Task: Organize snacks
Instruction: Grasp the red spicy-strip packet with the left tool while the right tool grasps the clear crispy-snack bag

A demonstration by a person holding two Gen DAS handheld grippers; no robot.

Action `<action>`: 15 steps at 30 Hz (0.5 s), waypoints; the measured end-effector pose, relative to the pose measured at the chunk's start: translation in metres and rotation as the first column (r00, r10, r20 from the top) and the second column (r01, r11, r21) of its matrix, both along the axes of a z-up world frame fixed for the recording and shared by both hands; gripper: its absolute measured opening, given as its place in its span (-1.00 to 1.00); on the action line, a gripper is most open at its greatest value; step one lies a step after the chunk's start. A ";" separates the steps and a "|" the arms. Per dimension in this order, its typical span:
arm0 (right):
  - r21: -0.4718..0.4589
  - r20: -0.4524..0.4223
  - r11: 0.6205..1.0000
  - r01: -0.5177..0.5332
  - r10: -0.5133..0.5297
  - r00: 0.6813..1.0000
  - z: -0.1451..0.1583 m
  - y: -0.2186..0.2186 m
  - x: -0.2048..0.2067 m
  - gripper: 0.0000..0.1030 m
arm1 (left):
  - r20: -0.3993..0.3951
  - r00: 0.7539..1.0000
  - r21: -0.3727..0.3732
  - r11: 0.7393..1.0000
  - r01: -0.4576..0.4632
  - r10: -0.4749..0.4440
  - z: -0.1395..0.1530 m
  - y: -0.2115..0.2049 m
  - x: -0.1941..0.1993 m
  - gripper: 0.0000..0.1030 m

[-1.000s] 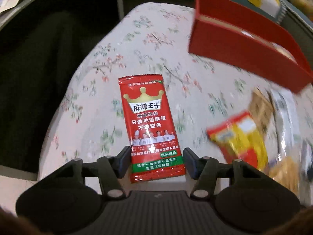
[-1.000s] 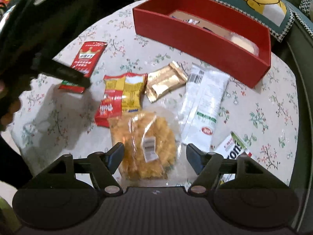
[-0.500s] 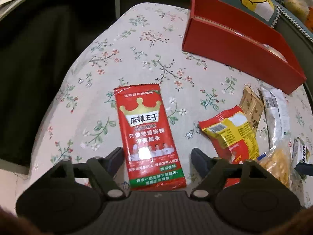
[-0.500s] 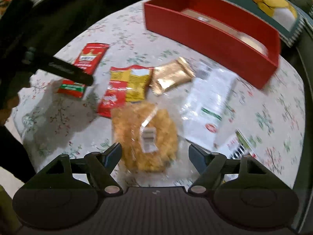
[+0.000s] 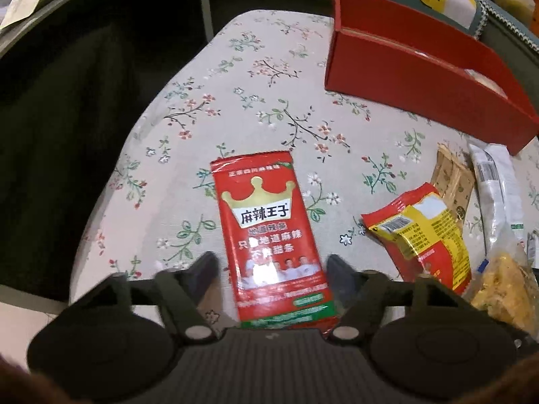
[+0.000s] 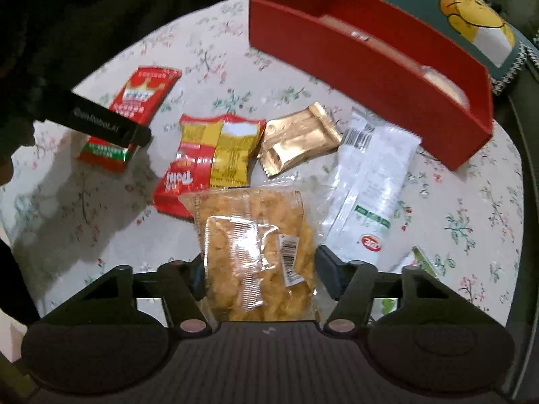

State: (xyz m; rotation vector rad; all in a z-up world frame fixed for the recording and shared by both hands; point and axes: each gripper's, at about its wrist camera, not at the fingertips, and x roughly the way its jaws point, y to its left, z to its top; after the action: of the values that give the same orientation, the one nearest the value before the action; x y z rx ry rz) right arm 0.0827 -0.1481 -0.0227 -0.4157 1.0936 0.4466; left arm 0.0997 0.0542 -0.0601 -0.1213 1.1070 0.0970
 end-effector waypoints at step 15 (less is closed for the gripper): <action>-0.044 0.058 0.999 0.006 -0.004 0.998 0.004 -0.005 -0.034 0.17 | -0.008 0.999 0.010 0.999 0.041 -0.041 0.002 -0.010 -0.031 0.61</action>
State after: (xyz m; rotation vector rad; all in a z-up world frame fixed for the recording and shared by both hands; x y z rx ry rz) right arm 0.0486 -0.1529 -0.0184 -0.4618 1.0497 0.4046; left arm 0.0686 0.0440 -0.0581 -0.0886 1.1164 0.0663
